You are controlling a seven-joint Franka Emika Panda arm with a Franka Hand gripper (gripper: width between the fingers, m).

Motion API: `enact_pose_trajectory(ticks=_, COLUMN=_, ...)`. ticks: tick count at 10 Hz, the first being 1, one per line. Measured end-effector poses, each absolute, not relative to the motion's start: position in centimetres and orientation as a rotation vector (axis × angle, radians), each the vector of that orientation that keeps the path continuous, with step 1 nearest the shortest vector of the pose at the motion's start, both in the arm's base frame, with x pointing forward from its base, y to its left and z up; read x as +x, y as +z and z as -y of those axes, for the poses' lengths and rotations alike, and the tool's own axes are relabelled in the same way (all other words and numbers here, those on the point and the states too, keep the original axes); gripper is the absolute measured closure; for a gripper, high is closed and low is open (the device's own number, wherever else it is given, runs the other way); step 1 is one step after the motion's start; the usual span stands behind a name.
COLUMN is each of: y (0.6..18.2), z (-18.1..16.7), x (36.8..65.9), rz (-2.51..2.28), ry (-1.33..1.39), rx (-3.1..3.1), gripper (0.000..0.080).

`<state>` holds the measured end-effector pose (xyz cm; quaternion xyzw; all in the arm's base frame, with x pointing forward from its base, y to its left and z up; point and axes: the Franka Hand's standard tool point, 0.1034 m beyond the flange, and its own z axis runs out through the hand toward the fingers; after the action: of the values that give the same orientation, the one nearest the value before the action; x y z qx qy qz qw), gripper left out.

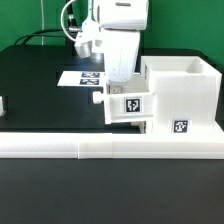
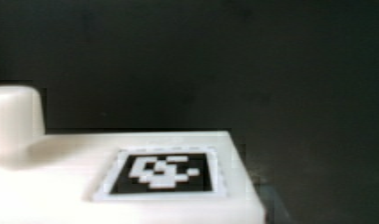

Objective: Assemble drawer

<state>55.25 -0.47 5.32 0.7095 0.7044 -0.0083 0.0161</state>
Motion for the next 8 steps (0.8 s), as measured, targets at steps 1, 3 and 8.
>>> enact_pose_trajectory(ticks=1, y=5.3, z=0.5, x=55.2, rz=-2.191, ry=-0.026, rx=2.207, gripper=0.0757)
enact_pose_trajectory(ticks=3, y=6.3, z=0.8, x=55.5, rz=-2.195, ry=-0.074, rx=2.221, gripper=0.0518)
enact_pose_trajectory(ticks=8, y=10.1, z=2.3, x=56.2, rz=-2.2, ry=-0.154, rx=2.223, gripper=0.0159)
